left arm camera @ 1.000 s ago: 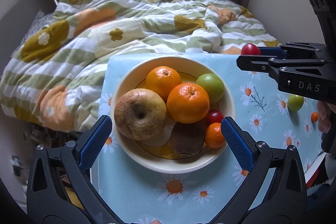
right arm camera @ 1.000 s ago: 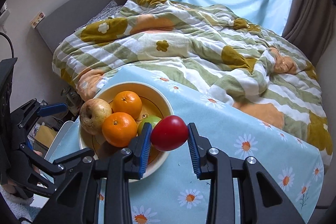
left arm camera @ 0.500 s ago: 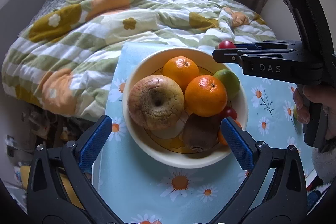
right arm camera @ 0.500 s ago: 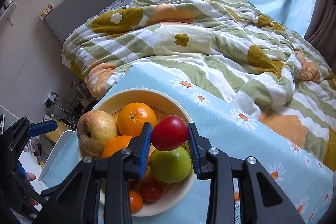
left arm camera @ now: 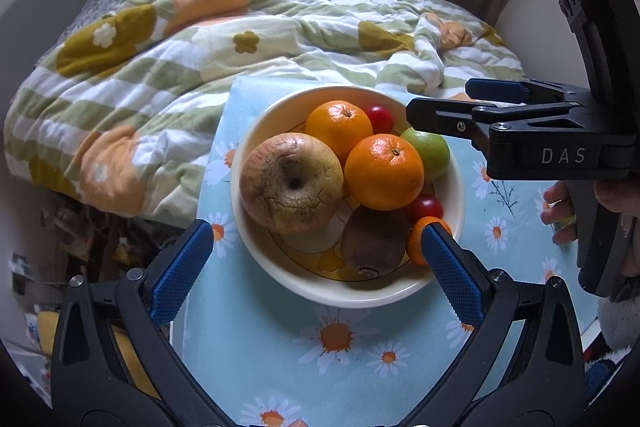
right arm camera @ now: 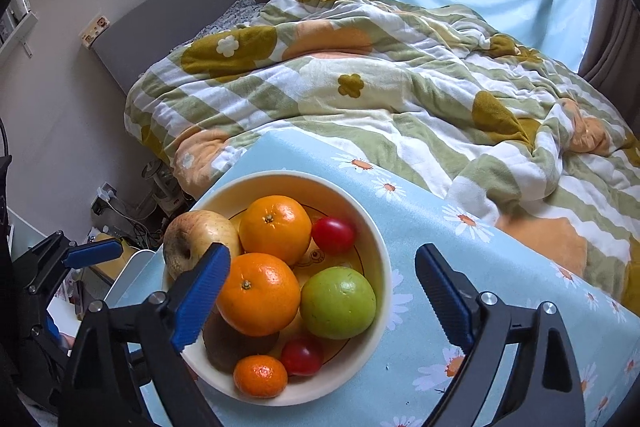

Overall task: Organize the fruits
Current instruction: 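Move both tools to the last green fruit and small mandarin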

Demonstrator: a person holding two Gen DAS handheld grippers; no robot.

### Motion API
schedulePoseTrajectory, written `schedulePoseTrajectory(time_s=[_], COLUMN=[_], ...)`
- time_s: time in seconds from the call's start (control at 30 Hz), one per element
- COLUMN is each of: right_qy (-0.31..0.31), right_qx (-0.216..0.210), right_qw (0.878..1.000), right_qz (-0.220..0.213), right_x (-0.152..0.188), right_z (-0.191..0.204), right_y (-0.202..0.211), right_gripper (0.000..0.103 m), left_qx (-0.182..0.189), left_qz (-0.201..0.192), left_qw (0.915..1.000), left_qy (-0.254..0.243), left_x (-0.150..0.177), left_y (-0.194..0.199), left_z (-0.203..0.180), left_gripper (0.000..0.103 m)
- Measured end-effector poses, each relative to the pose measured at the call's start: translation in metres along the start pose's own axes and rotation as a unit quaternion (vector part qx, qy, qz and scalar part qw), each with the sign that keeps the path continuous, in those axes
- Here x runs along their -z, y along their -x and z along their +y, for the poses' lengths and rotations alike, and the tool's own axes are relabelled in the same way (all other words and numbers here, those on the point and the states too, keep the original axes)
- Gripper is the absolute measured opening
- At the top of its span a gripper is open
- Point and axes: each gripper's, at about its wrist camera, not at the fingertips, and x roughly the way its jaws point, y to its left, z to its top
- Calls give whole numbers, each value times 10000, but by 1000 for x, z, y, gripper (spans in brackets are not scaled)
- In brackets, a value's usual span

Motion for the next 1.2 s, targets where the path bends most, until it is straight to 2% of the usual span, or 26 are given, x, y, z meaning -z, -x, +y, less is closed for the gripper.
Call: schedulePoseTrajectory(time_s=[0.27, 0.33, 0.63, 0.93, 1.07, 1.2], right_qy=[-187, -261, -884, -1746, -2152, -2411], right_qx=[204, 267, 842, 1625, 1917, 2124], right_qw=[9994, 9988, 9901, 9674, 9534, 9428], right_qz=[-228, -318, -699, -849, -893, -889], right_x=[9, 12, 36, 87, 116, 149], right_z=[5, 7, 4, -22, -43, -65], right_y=[36, 49, 110, 168, 194, 215], right_gripper=[94, 103, 103, 103, 103, 103], left_qx=[-21, 14, 297, 563, 773, 790], left_qz=[-131, -177, -352, -498, -521, -519], left_qw=[9994, 9991, 9944, 9836, 9771, 9699], left_qy=[-323, -393, -946, -1642, -1915, -2244], left_x=[-4, -5, -14, -24, -24, -22], left_y=[26, 34, 65, 73, 72, 69], left_z=[-11, -13, -30, -76, -111, -152], left_gripper=[103, 103, 103, 103, 103, 103])
